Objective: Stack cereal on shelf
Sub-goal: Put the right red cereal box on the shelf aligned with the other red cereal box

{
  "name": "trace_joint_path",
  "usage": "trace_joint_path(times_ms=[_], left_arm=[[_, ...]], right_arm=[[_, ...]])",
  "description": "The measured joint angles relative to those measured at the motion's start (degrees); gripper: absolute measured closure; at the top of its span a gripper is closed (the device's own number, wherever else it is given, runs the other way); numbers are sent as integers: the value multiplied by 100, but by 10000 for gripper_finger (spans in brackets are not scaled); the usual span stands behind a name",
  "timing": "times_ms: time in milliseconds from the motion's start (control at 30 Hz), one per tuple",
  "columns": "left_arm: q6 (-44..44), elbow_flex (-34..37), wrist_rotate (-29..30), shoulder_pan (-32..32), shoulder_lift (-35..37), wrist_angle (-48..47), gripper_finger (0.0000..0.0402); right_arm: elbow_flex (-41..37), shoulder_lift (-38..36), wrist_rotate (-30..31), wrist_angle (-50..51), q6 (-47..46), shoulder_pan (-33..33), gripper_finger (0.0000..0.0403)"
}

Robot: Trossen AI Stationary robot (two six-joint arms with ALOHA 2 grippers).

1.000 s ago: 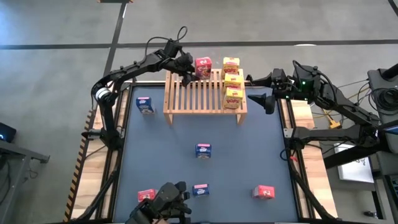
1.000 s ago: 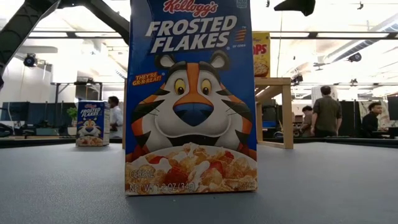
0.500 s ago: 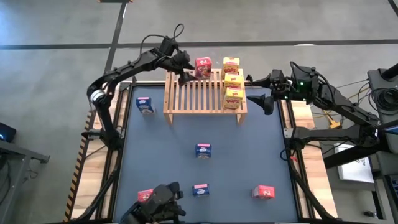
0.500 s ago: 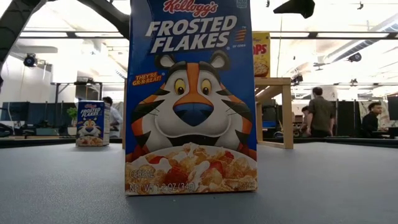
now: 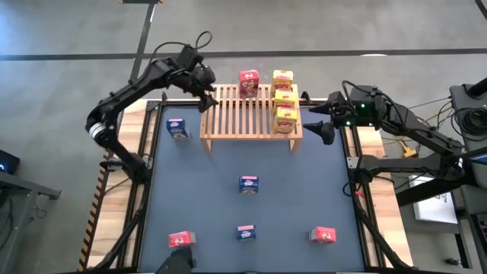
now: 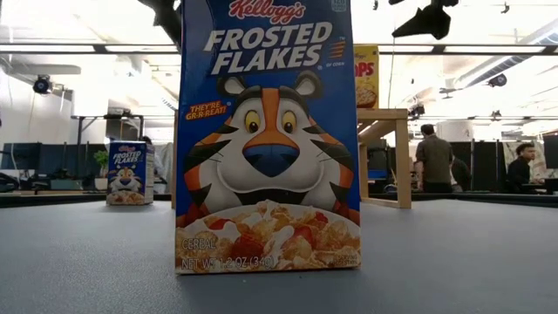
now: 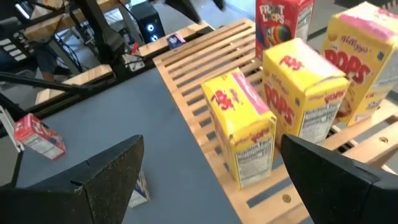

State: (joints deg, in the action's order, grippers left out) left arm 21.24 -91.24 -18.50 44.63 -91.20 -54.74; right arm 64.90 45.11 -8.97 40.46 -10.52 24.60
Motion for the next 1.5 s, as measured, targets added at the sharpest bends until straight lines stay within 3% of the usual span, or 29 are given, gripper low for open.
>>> trace_joint_path(times_ms=[167, 333, 467, 667, 933, 1100, 1267, 1367, 1500], left_arm=[[-395, 78, 61, -523, 481, -680, 123], [-829, 434, 879, -1558, 960, -819, 127], [-1322, 676, 1168, -2443, 1314, -796, 128], [-2069, 1050, 1737, -3642, 1757, -566, 128], [-2806, 1832, 1812, -4691, 2045, 482, 128], [-3291, 2268, 1849, -5144, 2090, 977, 128], [-3395, 2619, 2287, -5545, 2092, 1454, 128], [-3491, 2741, 2650, -5731, 2094, 1766, 128], [-3301, 2987, 3348, -5952, 2099, 2901, 128]], right_arm=[[-294, -207, 0, 9, -12, -82, 37], [-533, -534, -3, 1, -154, -294, 37], [-715, -841, -5, -4, -263, -547, 37], [-1327, -1050, -55, -47, -196, -1022, 37], [-2078, -849, -598, -389, -918, -1982, 37], [-2093, -755, 377, -761, -1252, -3255, 37], [-1993, -465, 1457, -895, -1528, -4615, 37], [-1866, -196, 2044, -902, -1644, -5358, 37], [-1599, 306, 2683, -411, -1968, -6090, 37]])
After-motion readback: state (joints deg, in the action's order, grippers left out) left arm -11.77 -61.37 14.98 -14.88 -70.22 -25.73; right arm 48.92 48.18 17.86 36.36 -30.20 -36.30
